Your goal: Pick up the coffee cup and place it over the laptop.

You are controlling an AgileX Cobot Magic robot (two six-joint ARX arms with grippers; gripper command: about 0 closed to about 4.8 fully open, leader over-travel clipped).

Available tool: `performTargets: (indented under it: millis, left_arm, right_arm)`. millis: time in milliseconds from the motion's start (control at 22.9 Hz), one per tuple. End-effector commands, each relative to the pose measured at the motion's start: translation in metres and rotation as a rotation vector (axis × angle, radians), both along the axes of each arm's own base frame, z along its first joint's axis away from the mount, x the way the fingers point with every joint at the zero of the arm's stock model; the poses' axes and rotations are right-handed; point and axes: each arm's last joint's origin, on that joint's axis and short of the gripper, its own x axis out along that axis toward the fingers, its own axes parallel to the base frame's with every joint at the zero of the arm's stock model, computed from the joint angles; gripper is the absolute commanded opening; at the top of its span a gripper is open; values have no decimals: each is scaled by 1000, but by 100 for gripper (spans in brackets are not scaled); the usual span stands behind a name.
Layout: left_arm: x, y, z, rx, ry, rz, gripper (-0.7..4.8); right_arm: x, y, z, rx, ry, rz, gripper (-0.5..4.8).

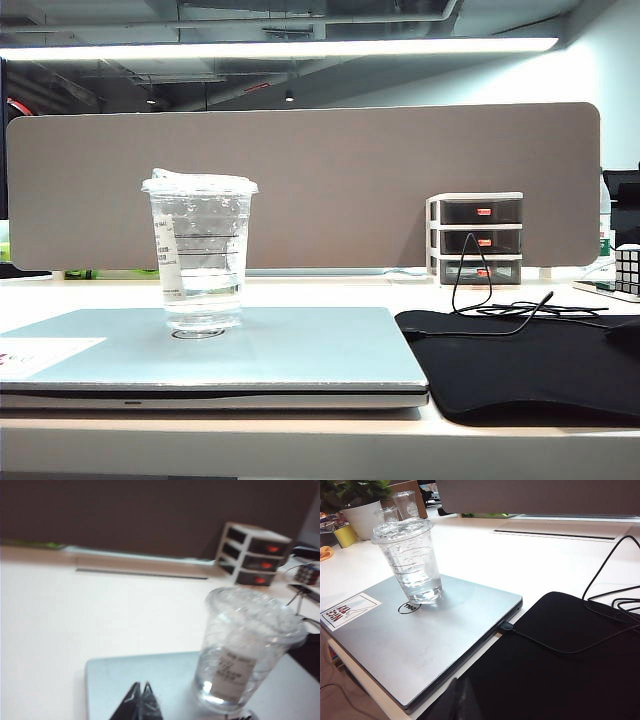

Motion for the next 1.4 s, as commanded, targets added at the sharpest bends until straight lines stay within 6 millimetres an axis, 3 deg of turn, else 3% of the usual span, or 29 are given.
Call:
performTargets:
  millis: [44,263,481,875,1050,1181,1400]
  left_arm:
    - [-9,1,-6,78,51,59,-5]
    - [-22,2,-10,111,78,94,-5]
    - [-29,4,-4,131,-4,178,-5]
    - [-30,6,-6,181,13,231,-5]
    - [-30,6,-4,196,-11,244,-5]
    - [-30,9,0,240,-59,364,-5]
    - [-30,8,2,231,-80,340,-3]
  right_arm:
    - [0,0,-1,-1,-12,-1,-6]
    - [1,-1,1,-7,-26,-50,-6]
    - [5,-7,5,-94,-118,-281,-6]
    - [7,-18,16,-93,-205,-677,-6]
    - [6,-19,16,-90,-213,-687,-6]
    - [6,-19,17,-88,-215,-687,-6]
    - [6,-18,16,-84,-213,-679,-6]
